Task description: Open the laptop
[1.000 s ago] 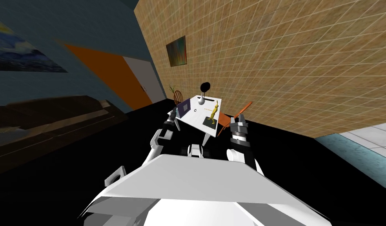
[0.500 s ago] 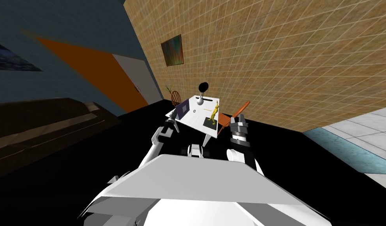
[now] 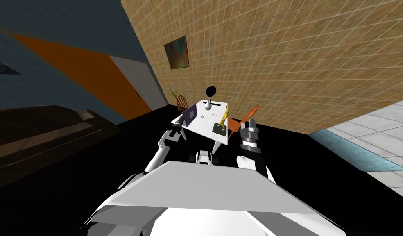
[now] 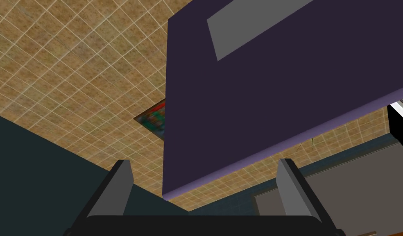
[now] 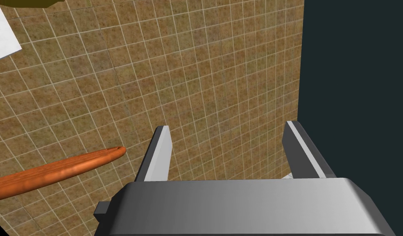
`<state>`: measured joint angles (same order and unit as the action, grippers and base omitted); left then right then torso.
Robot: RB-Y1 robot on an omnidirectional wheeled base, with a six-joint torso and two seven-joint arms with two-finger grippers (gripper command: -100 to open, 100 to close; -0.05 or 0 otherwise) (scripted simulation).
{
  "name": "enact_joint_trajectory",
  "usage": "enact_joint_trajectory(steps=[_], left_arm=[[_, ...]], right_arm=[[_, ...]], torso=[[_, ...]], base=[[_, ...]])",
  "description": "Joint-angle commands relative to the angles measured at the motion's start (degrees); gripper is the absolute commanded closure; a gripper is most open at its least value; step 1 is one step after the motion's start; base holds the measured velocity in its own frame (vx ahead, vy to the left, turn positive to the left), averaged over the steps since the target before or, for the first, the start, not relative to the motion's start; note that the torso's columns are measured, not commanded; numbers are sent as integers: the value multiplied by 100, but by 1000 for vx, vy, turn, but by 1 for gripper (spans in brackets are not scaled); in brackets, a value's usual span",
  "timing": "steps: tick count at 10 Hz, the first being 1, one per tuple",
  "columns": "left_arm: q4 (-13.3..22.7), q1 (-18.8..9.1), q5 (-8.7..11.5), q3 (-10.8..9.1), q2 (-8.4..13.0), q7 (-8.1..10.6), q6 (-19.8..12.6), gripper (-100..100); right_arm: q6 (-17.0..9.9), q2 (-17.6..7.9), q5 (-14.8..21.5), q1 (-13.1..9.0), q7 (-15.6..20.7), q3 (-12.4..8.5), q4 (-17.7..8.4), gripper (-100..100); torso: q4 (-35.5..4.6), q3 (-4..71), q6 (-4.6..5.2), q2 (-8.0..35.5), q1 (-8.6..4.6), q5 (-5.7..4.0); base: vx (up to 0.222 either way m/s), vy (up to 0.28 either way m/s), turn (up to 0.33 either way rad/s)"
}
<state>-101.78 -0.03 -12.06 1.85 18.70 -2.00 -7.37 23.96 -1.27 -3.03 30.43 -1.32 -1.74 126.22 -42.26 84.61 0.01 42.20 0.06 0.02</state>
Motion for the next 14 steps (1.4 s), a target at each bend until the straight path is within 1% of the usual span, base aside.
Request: enact_joint_trajectory(steps=[1, 2, 3, 4, 6, 8, 12, 13, 14], left_arm=[[-93, -59, 20, -7, 49, 21, -183, -100], [-47, -28, 7, -3, 25, 9, -95, -100], [-55, -33, 8, -5, 28, 11, -119, 100], [-90, -106, 200, -13, -31, 189, -373, 100], [-135, -187, 392, -15, -91, 369, -622, 100], [-180, -268, 584, -18, -152, 548, -872, 100], [-270, -431, 969, -23, -273, 907, -1371, 100], [-271, -395, 909, -26, -238, 835, -1278, 100], [-198, -429, 1098, -47, -366, 1013, -1404, 100]], right_arm=[[0, 0, 0, 0, 0, 0, 0, 0], [0, 0, 0, 1, 0, 0, 0, 0], [0, 0, 0, 1, 0, 0, 0, 0], [0, 0, 0, 0, 0, 0, 0, 0], [0, -1, 0, 0, 0, -1, 0, 0], [0, -1, 0, 0, 0, -1, 0, 0], [0, 0, 0, 0, 0, -1, 0, 0], [0, -1, 0, 0, 0, -1, 0, 0], [0, 0, 0, 0, 0, 0, 0, 0]], torso=[[1, 1, -1, 0, -7, -1], [2, 12, 4, -22, -14, -5], [2, 5, 2, -4, -14, -4], [-10, -11, 7, 20, -16, -6], [0, -13, 1, 21, 38, 27], [14, -5, -15, 8, 19, 17], [5, 1, 0, 2, -7, 2], [-4, -6, -1, 13, -4, 0], [-10, -12, -4, 22, -22, -6]], base=[[92, 5, -35], [60, 6, -7], [6, 4, 16], [9, 58, -13], [4, 136, -27], [7, 116, -16], [-2, 94, -9], [1, 54, -13], [17, 87, 5]])
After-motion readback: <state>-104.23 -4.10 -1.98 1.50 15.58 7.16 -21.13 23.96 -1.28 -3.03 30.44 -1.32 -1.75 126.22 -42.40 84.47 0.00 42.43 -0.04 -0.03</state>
